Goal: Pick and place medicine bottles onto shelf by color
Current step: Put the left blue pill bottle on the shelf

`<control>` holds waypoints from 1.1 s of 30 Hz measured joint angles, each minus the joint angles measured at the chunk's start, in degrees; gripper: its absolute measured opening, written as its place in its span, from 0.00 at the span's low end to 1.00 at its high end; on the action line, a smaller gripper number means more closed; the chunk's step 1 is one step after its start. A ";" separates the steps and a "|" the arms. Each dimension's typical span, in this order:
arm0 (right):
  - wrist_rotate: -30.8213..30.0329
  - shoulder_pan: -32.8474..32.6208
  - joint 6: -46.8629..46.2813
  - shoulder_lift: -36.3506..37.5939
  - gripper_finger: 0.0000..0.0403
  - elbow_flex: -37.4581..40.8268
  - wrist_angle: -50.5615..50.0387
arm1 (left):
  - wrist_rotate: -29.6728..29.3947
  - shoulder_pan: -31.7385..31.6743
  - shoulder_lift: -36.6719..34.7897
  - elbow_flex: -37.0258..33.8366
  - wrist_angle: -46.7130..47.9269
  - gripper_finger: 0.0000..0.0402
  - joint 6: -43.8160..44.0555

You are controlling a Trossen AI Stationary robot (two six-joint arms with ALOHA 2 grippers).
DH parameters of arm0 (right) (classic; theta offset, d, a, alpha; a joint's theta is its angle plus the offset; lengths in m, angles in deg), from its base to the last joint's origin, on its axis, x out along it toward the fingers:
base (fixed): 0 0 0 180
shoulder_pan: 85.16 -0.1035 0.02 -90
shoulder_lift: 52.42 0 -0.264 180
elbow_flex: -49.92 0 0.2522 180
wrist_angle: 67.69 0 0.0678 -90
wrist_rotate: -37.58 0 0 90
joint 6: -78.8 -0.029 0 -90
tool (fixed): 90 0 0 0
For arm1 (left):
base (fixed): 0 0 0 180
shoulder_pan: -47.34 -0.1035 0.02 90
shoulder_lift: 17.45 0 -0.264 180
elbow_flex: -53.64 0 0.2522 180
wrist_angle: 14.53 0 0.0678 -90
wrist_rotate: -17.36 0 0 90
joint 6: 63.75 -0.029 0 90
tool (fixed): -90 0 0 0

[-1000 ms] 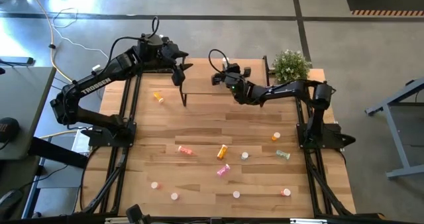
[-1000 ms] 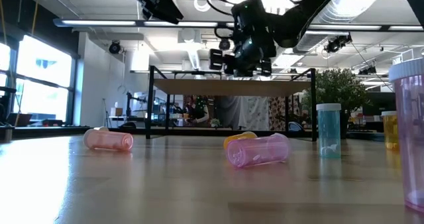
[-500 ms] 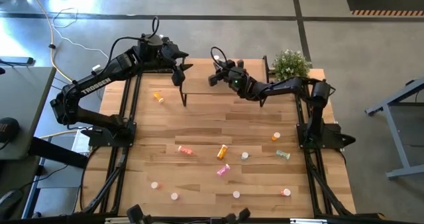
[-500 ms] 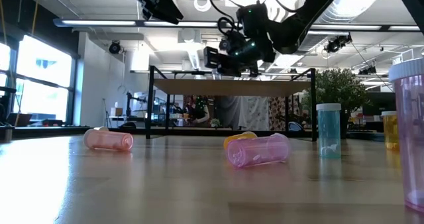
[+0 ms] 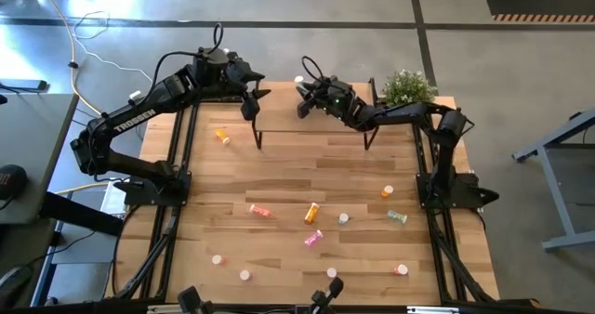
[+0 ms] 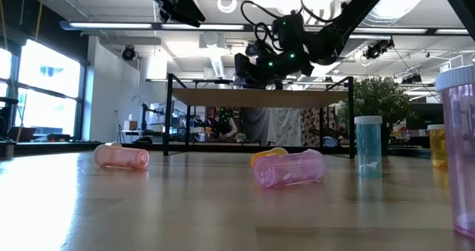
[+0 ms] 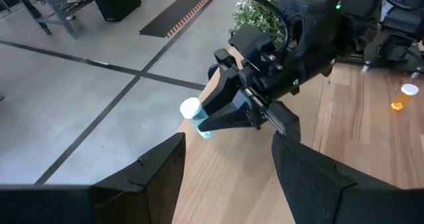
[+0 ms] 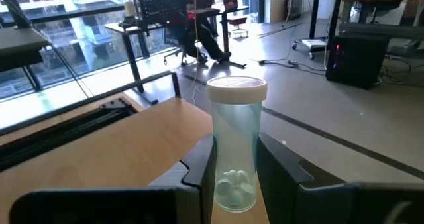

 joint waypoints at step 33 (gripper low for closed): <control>-6.01 -1.62 0.56 -3.37 0.24 -0.17 2.62 | -0.42 0.00 0.00 0.02 -0.80 0.53 -1.48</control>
